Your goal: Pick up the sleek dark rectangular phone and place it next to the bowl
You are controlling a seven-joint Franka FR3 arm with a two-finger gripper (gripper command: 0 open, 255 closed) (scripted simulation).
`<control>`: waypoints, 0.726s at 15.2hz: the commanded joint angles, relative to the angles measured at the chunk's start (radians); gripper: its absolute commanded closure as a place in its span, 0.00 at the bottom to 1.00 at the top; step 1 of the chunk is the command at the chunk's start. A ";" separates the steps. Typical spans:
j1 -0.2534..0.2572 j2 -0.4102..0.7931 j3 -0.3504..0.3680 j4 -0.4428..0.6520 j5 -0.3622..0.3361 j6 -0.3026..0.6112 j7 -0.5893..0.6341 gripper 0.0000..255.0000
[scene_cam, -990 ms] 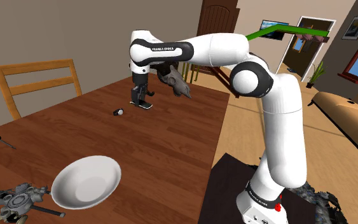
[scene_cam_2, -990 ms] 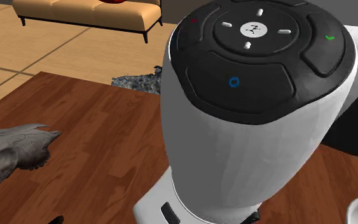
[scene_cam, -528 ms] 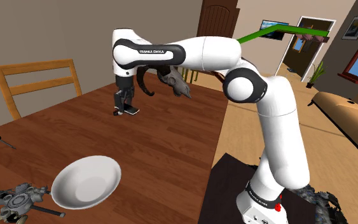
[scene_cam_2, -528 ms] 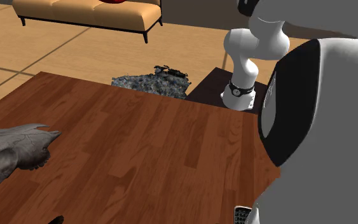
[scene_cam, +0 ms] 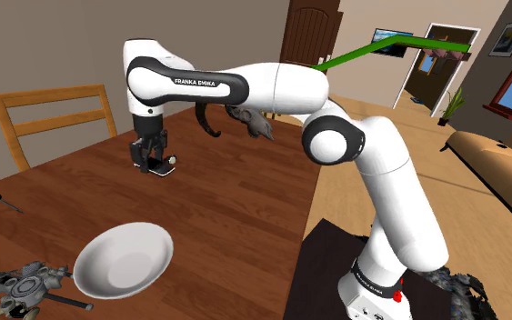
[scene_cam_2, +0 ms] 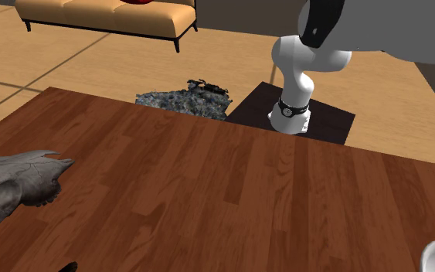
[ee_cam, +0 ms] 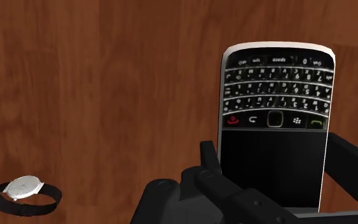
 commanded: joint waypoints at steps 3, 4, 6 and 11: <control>0.011 0.011 0.002 -0.019 -0.001 0.032 0.012 1.00; 0.010 0.009 0.002 -0.037 -0.001 0.047 0.011 1.00; 0.010 0.005 0.002 -0.070 -0.001 0.076 0.010 1.00; 0.010 0.003 0.002 -0.140 0.000 0.145 0.006 1.00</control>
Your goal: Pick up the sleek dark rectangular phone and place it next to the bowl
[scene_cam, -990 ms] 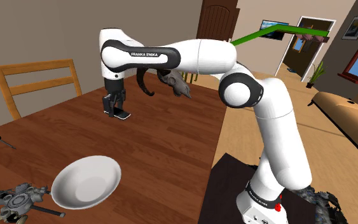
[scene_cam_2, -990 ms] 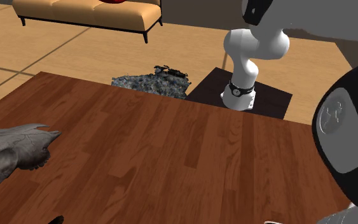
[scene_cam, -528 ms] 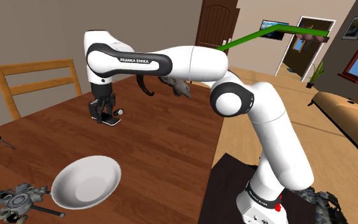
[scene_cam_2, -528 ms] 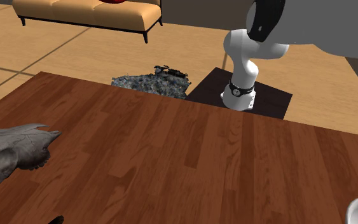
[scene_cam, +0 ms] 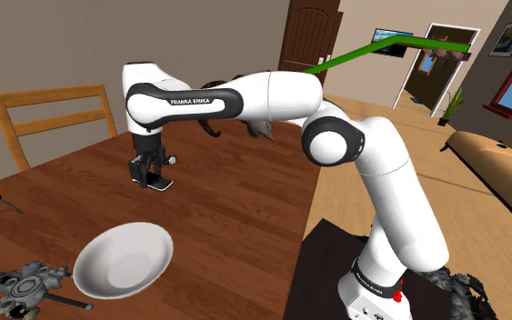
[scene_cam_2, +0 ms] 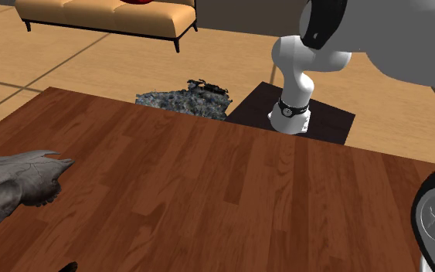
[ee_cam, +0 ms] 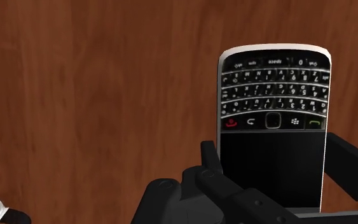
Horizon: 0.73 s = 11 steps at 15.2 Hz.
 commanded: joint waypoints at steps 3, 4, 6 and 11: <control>0.000 0.001 0.000 -0.053 0.000 0.054 -0.002 1.00; 0.000 0.003 0.000 -0.063 0.001 0.067 -0.003 1.00; 0.000 0.007 0.000 -0.083 0.001 0.091 -0.004 1.00; 0.000 0.022 0.000 -0.126 0.001 0.148 -0.007 1.00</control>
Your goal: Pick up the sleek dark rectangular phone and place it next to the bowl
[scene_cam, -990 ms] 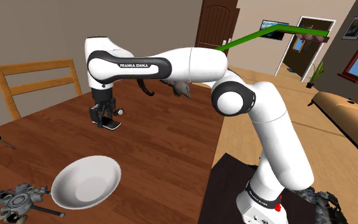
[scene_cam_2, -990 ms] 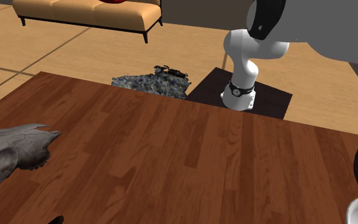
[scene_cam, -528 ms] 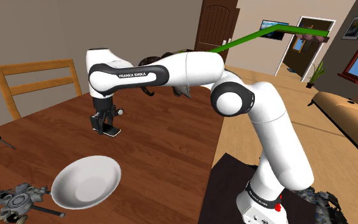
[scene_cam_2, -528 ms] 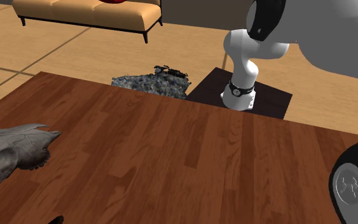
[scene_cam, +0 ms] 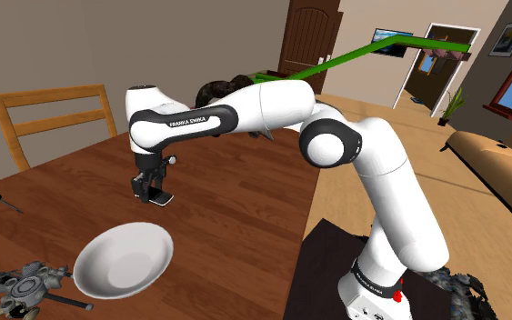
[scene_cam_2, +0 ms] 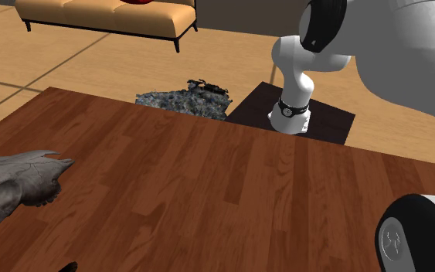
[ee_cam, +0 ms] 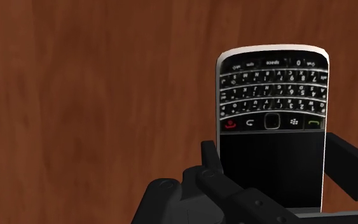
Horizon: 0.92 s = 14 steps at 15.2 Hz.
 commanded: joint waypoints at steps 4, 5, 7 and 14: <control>-0.001 0.007 0.000 -0.019 0.000 0.026 -0.002 1.00; -0.001 0.007 0.000 -0.019 0.000 0.026 -0.002 1.00; -0.001 0.007 0.000 -0.019 0.000 0.026 -0.002 1.00; -0.001 0.007 0.000 -0.018 0.000 0.026 -0.002 0.00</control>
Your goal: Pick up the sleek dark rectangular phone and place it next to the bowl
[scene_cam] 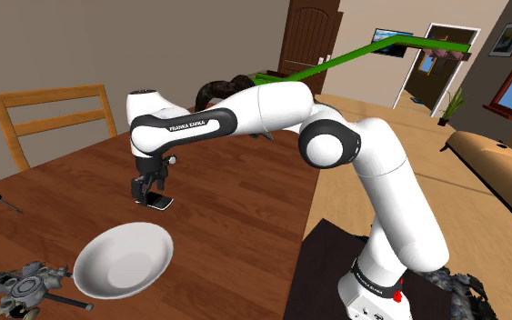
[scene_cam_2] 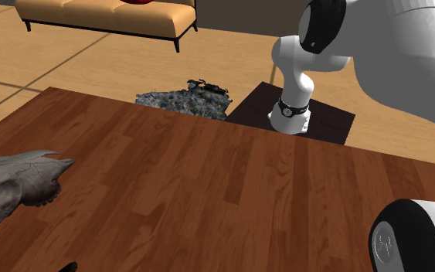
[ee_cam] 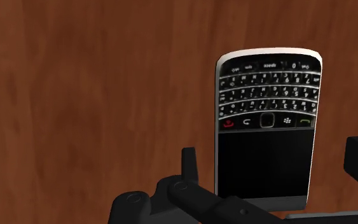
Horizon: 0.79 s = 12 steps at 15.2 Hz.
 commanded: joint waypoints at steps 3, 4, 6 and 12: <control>-0.003 -0.017 -0.001 0.073 -0.001 -0.090 0.001 0.00; -0.003 -0.019 -0.001 0.096 -0.001 -0.115 0.002 0.00; -0.003 -0.019 -0.001 0.095 -0.001 -0.115 0.002 0.00; -0.003 -0.019 -0.001 0.096 -0.001 -0.115 0.002 0.00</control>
